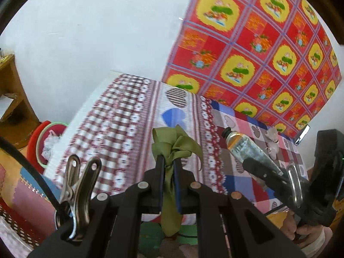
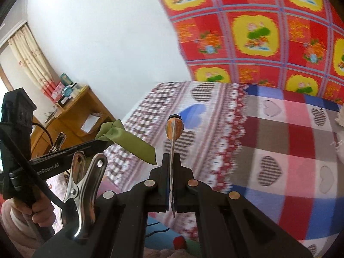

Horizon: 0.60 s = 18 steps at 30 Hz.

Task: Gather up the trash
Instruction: 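Lift the cloth and bottle in both grippers and carry them over the red bucket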

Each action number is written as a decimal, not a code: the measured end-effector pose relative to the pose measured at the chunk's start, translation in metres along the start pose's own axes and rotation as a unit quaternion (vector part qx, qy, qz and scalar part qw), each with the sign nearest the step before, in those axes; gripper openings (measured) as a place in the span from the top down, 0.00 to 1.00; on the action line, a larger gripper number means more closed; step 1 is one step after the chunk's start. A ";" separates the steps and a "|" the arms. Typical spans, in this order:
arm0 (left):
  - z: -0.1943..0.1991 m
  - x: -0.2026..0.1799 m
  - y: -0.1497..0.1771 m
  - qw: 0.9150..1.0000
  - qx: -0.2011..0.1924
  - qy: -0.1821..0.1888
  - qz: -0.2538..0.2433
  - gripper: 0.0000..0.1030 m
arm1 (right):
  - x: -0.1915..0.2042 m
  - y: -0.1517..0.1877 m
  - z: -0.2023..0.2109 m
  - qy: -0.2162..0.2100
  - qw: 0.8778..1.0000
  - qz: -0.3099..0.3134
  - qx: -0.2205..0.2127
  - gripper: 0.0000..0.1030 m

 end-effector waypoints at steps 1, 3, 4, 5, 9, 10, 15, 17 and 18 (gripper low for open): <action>0.005 0.010 0.002 1.000 -0.002 -0.002 0.001 0.92 | 0.010 0.002 -0.003 -0.002 1.000 0.003 -0.001 0.97; 0.012 0.024 0.004 1.000 -0.004 -0.005 0.000 0.92 | 0.028 0.006 -0.008 -0.006 1.000 0.006 -0.003 0.97; 0.017 0.033 0.005 1.000 -0.006 -0.006 -0.001 0.92 | 0.034 0.008 -0.011 -0.007 1.000 0.007 -0.004 0.97; 0.021 0.040 0.007 1.000 -0.007 -0.008 -0.001 0.92 | 0.045 0.010 -0.015 -0.010 1.000 0.009 -0.005 0.97; 0.035 0.070 0.012 1.000 -0.011 -0.016 -0.004 0.92 | 0.075 0.018 -0.030 -0.020 1.000 0.015 -0.005 0.97; 0.039 0.079 0.013 1.000 -0.013 -0.020 -0.004 0.92 | 0.085 0.020 -0.036 -0.024 1.000 0.017 -0.004 0.97; 0.057 0.114 0.016 0.999 -0.022 -0.036 0.019 0.92 | 0.121 0.022 -0.059 -0.043 0.998 0.034 0.011 0.97; 0.063 0.128 0.018 0.998 -0.025 -0.048 0.027 0.92 | 0.138 0.020 -0.068 -0.052 0.997 0.050 0.018 0.97; 0.066 0.137 0.018 0.998 -0.026 -0.055 0.035 0.92 | 0.148 0.019 -0.075 -0.059 0.996 0.057 0.024 0.97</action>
Point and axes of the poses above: each gripper's, at about its wrist camera, not at the fingertips, and z roughly against the way its jaws point, x to its left, y to its underside, the point moved 1 cm from there along -z, roughly the way its jaws point, and after that the axes turned 11 degrees about -z, right-handed, at the moved point
